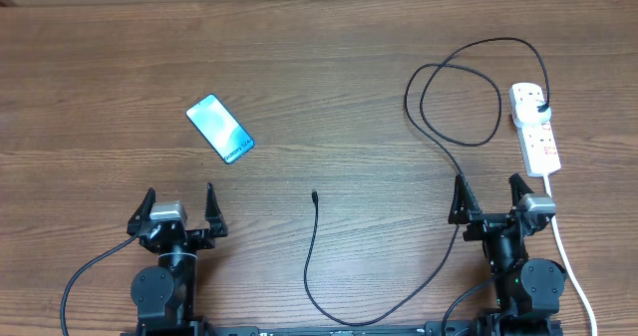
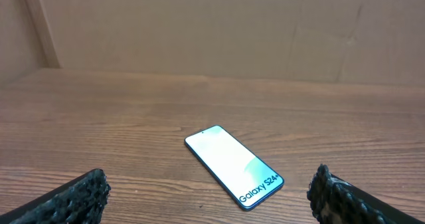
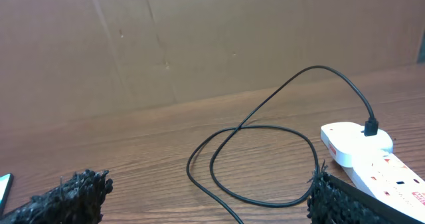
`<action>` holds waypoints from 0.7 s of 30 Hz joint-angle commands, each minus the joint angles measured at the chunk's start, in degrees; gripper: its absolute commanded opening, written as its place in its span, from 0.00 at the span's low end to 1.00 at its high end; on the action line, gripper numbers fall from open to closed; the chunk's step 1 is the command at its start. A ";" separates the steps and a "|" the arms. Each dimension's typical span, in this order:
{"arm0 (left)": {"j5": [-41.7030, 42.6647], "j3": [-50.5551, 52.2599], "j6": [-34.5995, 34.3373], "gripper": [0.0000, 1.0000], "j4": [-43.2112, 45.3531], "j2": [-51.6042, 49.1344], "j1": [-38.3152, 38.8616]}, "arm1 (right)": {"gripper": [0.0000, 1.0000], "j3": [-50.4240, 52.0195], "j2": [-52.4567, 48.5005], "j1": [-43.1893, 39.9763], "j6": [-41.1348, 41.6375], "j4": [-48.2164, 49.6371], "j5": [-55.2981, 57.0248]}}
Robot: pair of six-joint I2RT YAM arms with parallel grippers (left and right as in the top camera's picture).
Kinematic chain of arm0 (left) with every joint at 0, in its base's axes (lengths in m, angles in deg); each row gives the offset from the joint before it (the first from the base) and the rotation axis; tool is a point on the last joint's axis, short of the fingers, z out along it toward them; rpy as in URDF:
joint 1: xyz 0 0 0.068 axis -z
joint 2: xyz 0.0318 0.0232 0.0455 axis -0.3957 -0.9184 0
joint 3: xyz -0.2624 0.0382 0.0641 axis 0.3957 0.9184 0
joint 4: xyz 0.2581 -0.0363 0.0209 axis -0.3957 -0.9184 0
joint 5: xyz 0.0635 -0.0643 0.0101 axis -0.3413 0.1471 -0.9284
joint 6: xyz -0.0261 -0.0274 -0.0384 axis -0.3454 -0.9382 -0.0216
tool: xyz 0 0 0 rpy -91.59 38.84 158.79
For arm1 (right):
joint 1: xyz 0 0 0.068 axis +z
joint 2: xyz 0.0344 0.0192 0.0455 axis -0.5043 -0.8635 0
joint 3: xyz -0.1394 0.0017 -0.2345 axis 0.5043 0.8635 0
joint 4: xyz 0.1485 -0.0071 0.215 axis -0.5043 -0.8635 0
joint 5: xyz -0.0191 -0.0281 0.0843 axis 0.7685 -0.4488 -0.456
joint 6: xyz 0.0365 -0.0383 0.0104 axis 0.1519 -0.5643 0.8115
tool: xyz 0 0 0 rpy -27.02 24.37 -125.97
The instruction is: Plug charger to phone and switch on socket
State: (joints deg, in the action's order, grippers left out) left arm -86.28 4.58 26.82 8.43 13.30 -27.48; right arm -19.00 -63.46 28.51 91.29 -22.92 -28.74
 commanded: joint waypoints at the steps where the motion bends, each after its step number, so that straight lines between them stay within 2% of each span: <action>1: -0.72 0.20 1.29 1.00 -0.09 0.42 -0.33 | 1.00 0.61 0.63 0.33 -0.24 0.20 0.42; 14: 4.39 0.07 0.68 1.00 0.15 0.42 -0.33 | 1.00 0.61 0.63 0.33 -0.26 0.20 0.42; 21: 4.94 -3.58 2.12 1.00 -4.00 0.39 -0.33 | 1.00 0.61 0.63 0.33 -0.24 0.20 0.42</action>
State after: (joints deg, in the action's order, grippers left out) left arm -82.96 3.47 26.86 6.20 13.30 -27.48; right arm -19.00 -63.46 28.51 91.27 -22.90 -28.72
